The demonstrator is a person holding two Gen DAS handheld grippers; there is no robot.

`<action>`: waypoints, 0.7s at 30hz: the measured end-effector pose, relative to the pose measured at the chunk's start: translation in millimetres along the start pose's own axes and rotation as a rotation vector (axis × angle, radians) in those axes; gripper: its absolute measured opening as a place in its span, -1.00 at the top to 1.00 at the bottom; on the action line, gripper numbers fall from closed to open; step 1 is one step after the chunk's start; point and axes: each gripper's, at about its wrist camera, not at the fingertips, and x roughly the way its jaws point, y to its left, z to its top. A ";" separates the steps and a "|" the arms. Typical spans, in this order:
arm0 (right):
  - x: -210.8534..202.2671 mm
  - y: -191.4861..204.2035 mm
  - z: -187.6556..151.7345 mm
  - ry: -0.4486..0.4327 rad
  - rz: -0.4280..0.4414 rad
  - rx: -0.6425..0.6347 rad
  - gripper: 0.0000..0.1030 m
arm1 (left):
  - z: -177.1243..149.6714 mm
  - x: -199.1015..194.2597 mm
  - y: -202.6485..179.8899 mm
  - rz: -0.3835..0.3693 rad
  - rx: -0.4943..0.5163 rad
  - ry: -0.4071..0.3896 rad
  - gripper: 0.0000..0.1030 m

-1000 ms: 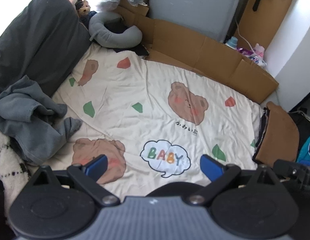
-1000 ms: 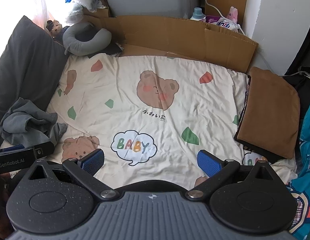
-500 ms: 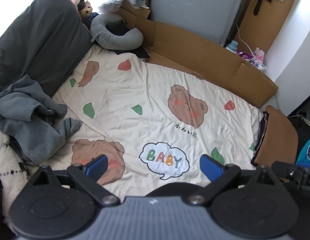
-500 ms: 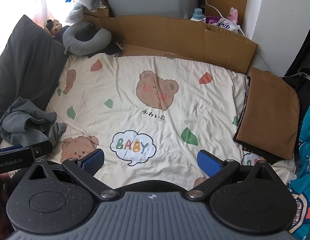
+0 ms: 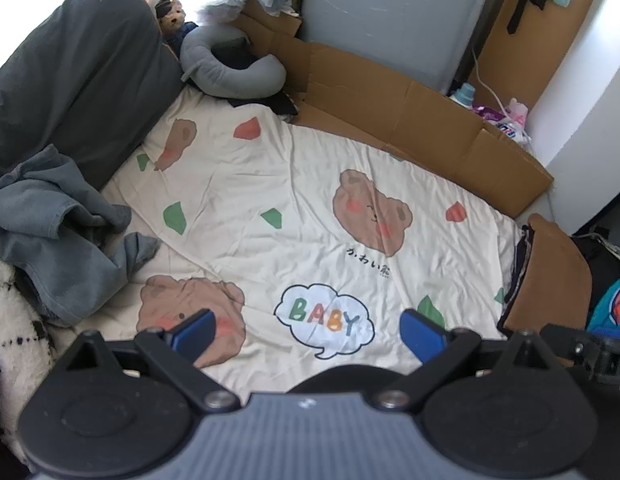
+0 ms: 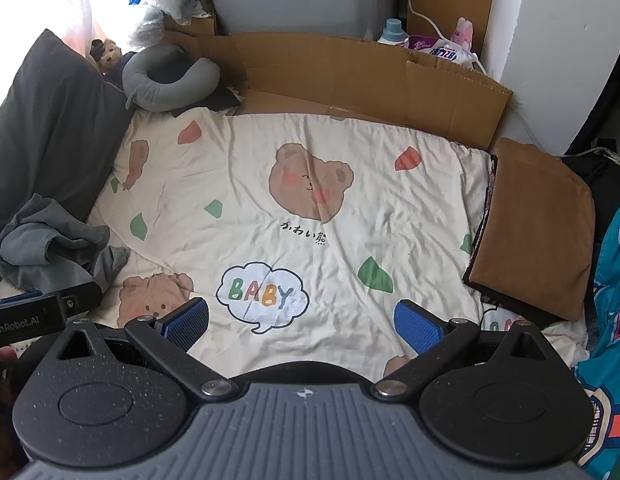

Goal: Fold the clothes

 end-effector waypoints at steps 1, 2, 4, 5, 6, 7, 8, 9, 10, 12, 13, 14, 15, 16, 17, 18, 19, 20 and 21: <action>-0.3 0.4 -0.1 -0.001 -0.003 -0.004 -0.98 | -0.4 -0.2 -0.2 -0.001 0.001 -0.001 -0.93; -0.5 0.4 -0.1 -0.001 -0.005 -0.005 -0.97 | -0.8 -0.3 -0.4 -0.002 0.001 -0.002 -0.93; -0.8 -0.2 0.1 -0.001 -0.006 -0.004 -0.98 | -1.2 -0.2 -1.1 -0.001 0.005 -0.001 -0.93; -0.7 -0.4 0.0 -0.001 -0.006 -0.004 -0.98 | -1.4 0.0 -0.6 -0.002 0.005 -0.002 -0.93; -0.5 -0.7 -0.2 -0.001 -0.006 -0.003 -0.98 | -1.5 -0.1 -0.7 -0.001 0.005 -0.002 -0.93; -0.4 -0.8 -0.3 -0.002 -0.005 -0.002 -0.98 | -1.7 0.0 -0.4 -0.002 0.005 -0.002 -0.93; -0.3 -0.7 -0.5 -0.003 -0.004 -0.001 -0.97 | -1.8 0.0 -0.4 -0.002 0.004 -0.001 -0.93; -0.1 -0.6 -0.4 -0.003 -0.004 -0.001 -0.98 | -1.7 0.1 -0.1 -0.002 0.004 0.000 -0.93; -0.1 -0.4 -0.1 -0.003 -0.004 -0.001 -0.97 | -0.9 1.0 1.6 -0.004 0.006 0.001 -0.93; 0.3 -0.1 0.2 -0.001 -0.004 -0.004 -0.97 | -0.9 1.1 1.9 -0.005 0.009 -0.001 -0.93; 0.3 0.0 0.1 0.000 -0.004 -0.008 -0.97 | -1.2 1.1 1.8 -0.006 0.009 -0.001 -0.93; 0.1 0.2 -0.1 0.001 -0.003 -0.013 -0.97 | -1.4 1.1 1.8 -0.006 0.010 0.000 -0.93; -0.2 0.1 -0.2 0.000 -0.003 -0.015 -0.98 | -1.6 1.2 1.9 -0.006 0.011 0.000 -0.93; -0.3 0.1 -0.3 -0.001 -0.003 -0.015 -0.97 | -1.8 1.2 1.9 -0.006 0.013 0.000 -0.93; -0.3 0.2 -0.5 -0.001 -0.002 -0.014 -0.97 | -1.4 1.4 1.8 -0.005 0.014 0.001 -0.93; -0.2 0.0 -0.7 -0.001 -0.001 -0.013 -0.98 | -1.1 1.5 1.7 -0.005 0.017 0.001 -0.93; -0.1 -0.1 -0.8 0.000 0.000 -0.012 -0.98 | -1.2 1.1 1.2 -0.009 0.023 0.001 -0.93; 0.4 -0.7 -0.7 0.002 0.000 -0.011 -0.97 | -1.0 0.7 0.6 -0.007 0.026 -0.001 -0.93; 0.8 -1.1 -0.4 0.004 0.001 -0.010 -0.97 | -0.8 0.2 0.0 -0.005 0.029 -0.003 -0.93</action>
